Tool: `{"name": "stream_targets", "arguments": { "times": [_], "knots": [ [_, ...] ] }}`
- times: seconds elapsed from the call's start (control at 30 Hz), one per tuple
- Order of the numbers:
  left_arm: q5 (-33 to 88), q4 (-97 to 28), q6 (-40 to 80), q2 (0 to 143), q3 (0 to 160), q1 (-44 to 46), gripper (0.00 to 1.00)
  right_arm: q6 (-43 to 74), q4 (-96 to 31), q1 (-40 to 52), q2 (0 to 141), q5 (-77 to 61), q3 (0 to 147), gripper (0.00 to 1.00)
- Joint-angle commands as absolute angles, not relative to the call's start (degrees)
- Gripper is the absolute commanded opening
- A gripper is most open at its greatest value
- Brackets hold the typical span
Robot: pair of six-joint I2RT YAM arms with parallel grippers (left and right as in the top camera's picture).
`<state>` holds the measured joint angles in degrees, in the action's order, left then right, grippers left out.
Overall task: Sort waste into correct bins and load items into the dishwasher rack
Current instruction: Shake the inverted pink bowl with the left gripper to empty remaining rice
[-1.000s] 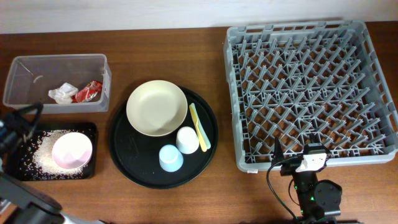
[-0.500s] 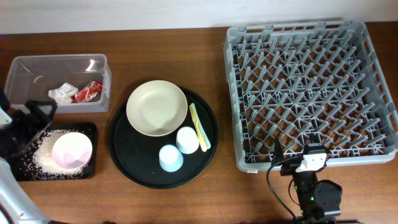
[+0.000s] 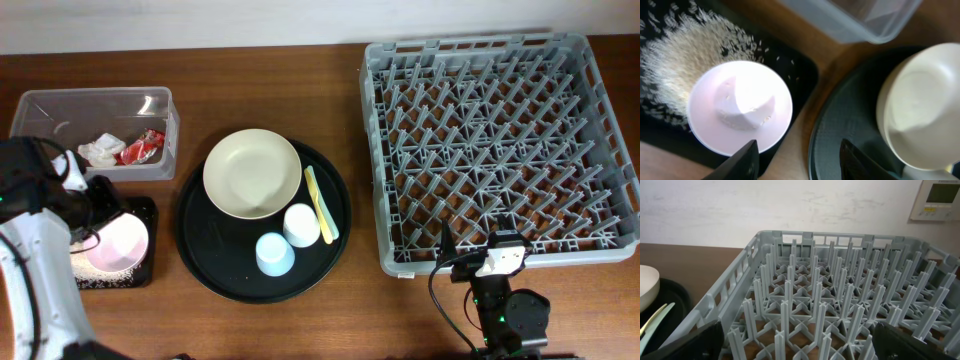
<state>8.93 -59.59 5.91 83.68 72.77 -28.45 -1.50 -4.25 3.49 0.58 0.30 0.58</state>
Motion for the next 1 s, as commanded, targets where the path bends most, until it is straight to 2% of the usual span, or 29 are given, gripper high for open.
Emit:
{"name": "stream_targets", "arguments": {
  "times": [0.0, 0.33, 0.7, 0.97],
  "knots": [
    [7.44, -56.1, 10.26, 89.17, 66.81, -28.27, 0.51, -1.26, -4.56, 3.79, 0.21, 0.23, 0.32, 0.98],
    [3.01, -48.38, 15.03, 99.77, 65.43, -28.25, 0.52, -1.26, -4.56, 3.79, 0.21, 0.23, 0.32, 0.98],
    [3.84, -41.5, 16.34, 100.2, 61.52, -26.92, 0.52, -1.26, -4.56, 3.79, 0.21, 0.25, 0.32, 0.98],
    [3.84, -41.69, 16.71, 100.05, 63.24, -25.93, 0.52, -1.26, -4.56, 3.79, 0.21, 0.23, 0.32, 0.98]
  ]
}}
